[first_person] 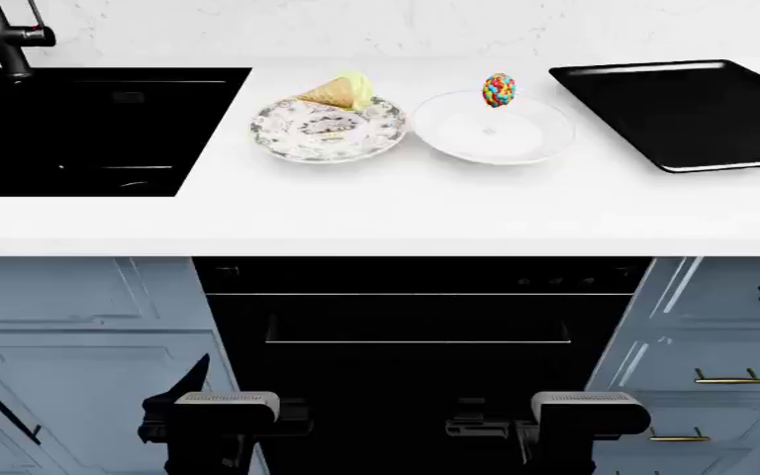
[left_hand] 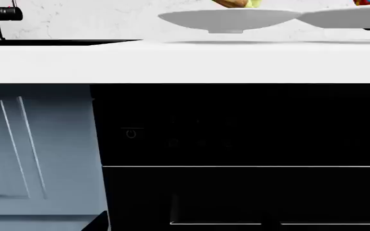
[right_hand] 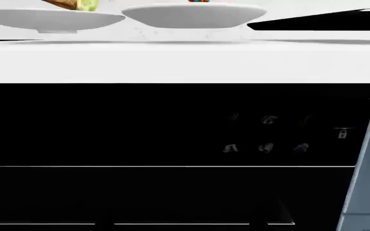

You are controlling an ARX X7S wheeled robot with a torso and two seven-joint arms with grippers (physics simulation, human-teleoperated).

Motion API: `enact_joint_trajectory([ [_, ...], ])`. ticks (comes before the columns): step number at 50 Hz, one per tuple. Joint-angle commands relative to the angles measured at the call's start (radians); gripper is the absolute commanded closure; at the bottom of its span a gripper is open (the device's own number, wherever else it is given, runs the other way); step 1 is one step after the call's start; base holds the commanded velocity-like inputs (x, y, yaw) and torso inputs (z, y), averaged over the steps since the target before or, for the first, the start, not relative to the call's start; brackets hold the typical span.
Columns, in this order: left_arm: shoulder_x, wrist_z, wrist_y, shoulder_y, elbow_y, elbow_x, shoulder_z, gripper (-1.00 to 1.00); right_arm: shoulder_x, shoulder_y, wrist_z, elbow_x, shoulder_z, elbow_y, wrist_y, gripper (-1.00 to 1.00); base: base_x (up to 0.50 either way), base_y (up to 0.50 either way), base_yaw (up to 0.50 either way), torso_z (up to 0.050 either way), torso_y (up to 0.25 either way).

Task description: Move the dessert items from the plate to the tray.

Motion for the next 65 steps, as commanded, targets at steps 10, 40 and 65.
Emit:
enact_joint_trajectory([
  [10, -0.045, -0.039, -0.015, -0.009, -0.004, -0.052, 0.050, -1.00, 0.039, 0.019, 0.045, 0.044, -0.054, 0.021, 0.015, -1.00, 0.00, 0.00, 0.00, 0.009, 0.004],
  [40, -0.137, -0.024, -0.105, -0.049, 0.156, -0.144, 0.082, -1.00, 0.091, -0.129, 0.151, -0.014, -0.141, -0.186, -0.071, -1.00, 0.00, 0.00, 0.00, 0.050, 0.029],
  [65, -0.302, -0.003, -0.981, -0.491, 0.607, -0.512, -0.059, -1.00, 0.345, 0.627, 0.063, 0.449, 0.097, -0.649, 1.193, -1.00, 0.00, 0.00, 0.00, 0.012, 0.007],
])
